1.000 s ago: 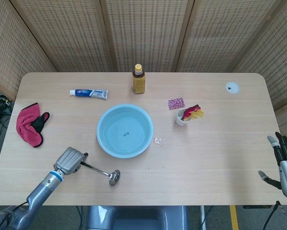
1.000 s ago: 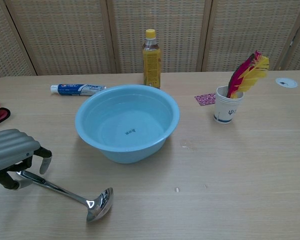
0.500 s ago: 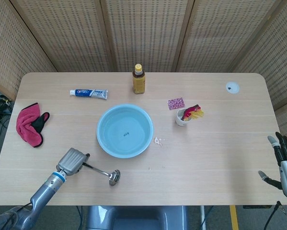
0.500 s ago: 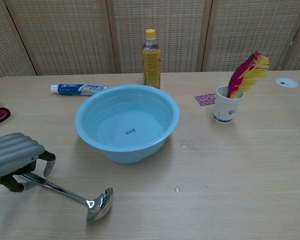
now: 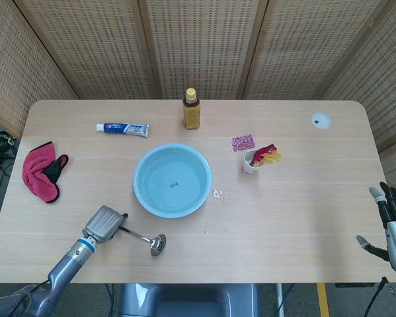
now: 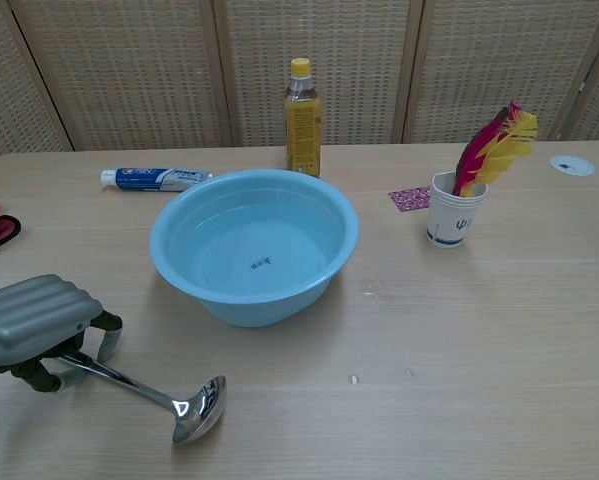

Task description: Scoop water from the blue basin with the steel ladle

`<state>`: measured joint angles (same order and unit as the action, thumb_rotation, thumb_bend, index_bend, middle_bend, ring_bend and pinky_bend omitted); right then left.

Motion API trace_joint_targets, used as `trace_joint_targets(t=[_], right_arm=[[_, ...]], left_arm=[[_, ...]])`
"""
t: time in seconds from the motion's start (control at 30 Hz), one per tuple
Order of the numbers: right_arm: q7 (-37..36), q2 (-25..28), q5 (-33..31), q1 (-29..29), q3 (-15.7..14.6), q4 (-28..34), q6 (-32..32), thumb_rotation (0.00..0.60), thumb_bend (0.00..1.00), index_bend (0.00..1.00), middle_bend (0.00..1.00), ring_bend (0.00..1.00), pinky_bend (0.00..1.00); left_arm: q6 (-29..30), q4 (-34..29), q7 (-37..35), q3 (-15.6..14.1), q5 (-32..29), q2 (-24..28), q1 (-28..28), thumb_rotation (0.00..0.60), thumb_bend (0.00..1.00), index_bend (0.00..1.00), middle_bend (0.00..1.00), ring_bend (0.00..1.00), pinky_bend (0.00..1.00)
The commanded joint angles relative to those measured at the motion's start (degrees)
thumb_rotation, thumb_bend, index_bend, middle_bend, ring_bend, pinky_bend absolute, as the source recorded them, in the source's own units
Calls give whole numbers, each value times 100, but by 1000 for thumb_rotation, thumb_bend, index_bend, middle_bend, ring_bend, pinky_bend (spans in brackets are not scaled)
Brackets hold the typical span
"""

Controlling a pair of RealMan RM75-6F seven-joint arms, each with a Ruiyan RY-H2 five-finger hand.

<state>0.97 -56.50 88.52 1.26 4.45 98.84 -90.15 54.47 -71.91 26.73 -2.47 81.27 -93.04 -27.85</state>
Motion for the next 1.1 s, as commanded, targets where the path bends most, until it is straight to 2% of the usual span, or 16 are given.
trace_joint_targets(t=[0.03, 0.13, 0.37, 0.5, 0.8, 1.1], right_arm=[[-7, 2, 4, 2, -2, 2, 3, 600, 0, 0, 0, 0, 0], [-14, 4, 6, 4, -3, -2, 7, 600, 0, 0, 0, 0, 0], [-68, 13, 2, 6, -2, -10, 10, 600, 0, 0, 0, 0, 0], [-82, 13, 22, 8, -8, -14, 9, 600, 0, 0, 0, 0, 0], [-91, 9, 15, 12, -7, -15, 14, 600, 0, 0, 0, 0, 0], [-69, -3, -5, 24, -6, -16, 43, 600, 0, 0, 0, 0, 0]], left_arm=[[4, 35, 11, 6, -21, -34, -2, 600, 386, 473, 969, 923, 1000], [17, 81, 8, 0, -19, -73, -5, 600, 397, 485, 968, 923, 1000], [36, 173, -41, -13, -18, -132, -5, 600, 507, 564, 967, 923, 1000], [68, 150, -67, -25, 2, -77, -8, 600, 529, 573, 967, 923, 1000], [381, -166, -378, -69, 296, 328, 1, 600, 538, 606, 967, 923, 1000], [564, -849, -883, -16, 604, 1045, -136, 600, 568, 649, 968, 922, 1000]])
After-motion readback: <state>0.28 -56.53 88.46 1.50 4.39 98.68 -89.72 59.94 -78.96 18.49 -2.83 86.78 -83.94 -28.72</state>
